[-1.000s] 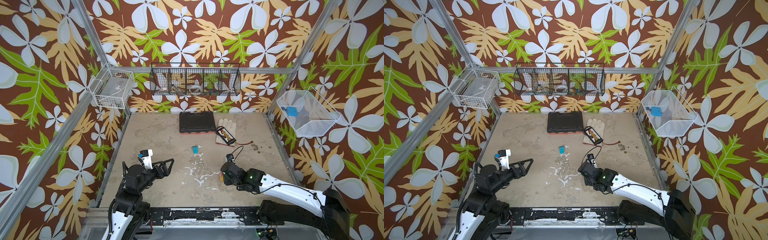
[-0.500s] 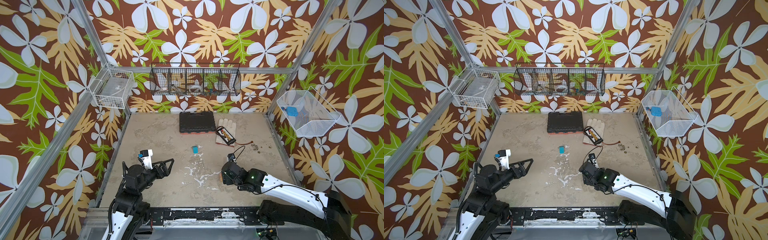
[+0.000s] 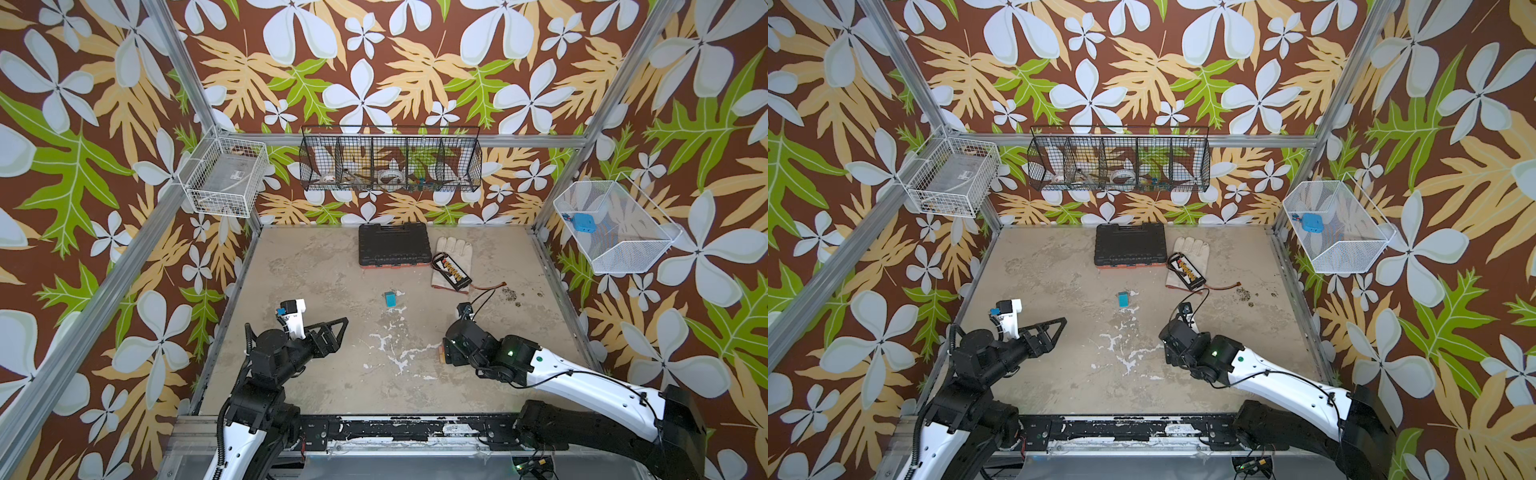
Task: Build the wood block tower
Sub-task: 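Lower the orange block onto the stack top and open the right gripper, then move the open right gripper farther from the robot to the teal block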
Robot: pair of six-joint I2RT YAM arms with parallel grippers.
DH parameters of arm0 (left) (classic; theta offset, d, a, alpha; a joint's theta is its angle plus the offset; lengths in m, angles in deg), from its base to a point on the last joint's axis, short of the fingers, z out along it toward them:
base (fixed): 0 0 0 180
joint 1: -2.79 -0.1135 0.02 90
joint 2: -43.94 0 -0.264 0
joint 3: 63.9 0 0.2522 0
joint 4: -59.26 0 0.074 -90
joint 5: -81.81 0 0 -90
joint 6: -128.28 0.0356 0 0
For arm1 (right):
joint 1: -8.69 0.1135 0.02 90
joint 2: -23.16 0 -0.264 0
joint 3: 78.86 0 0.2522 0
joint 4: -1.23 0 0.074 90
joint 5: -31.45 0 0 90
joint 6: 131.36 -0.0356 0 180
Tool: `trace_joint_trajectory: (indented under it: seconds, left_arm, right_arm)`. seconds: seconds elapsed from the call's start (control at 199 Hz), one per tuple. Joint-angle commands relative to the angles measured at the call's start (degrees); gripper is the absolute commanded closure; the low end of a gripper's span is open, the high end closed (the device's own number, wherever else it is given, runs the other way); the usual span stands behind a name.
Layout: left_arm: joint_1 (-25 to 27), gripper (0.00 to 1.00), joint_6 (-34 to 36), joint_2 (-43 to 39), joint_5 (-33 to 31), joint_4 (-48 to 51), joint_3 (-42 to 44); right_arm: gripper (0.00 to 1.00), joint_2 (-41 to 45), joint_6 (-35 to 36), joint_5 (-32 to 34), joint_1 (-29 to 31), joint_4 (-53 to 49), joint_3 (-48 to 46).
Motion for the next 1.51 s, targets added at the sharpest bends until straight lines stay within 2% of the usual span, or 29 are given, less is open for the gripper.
trace_joint_trajectory:
  seconds: [0.0,0.156,0.256,0.593,0.739,1.04,1.241,1.502]
  left_arm:
    - [0.04,0.00,-0.30,-0.02,0.23,-1.33,0.06]
    - [0.03,0.00,-0.32,-0.02,0.23,-1.33,0.06]
    - [0.03,0.00,-0.32,-0.10,0.18,-1.32,0.06]
    - [0.03,0.00,-0.40,-0.17,0.44,-1.36,0.06]
    - [-0.01,0.00,-0.39,-0.18,0.40,-1.38,0.06]
    - [-0.04,0.00,-0.39,0.15,0.40,-1.35,0.06]
    - [0.02,0.00,-0.39,0.16,0.53,-1.38,0.06]
    - [0.03,0.00,-0.39,0.14,0.58,-1.36,0.15]
  right_arm:
    - [0.16,0.65,0.90,1.95,0.00,-0.69,3.55]
    - [0.15,-0.57,2.85,-0.25,0.00,4.22,8.25]
    - [0.14,-4.36,4.53,-2.07,0.00,8.78,11.41]
    - [0.16,-29.76,10.19,-3.88,-0.24,13.60,28.65]
    - [0.17,-38.64,12.00,-7.99,-2.42,15.89,33.65]
    - [0.24,-55.84,13.39,-14.88,-6.75,13.53,45.37]
    - [0.26,-63.18,13.96,-13.76,-7.67,10.86,51.81]
    - [0.29,-67.87,13.87,-12.34,-8.85,10.00,53.61]
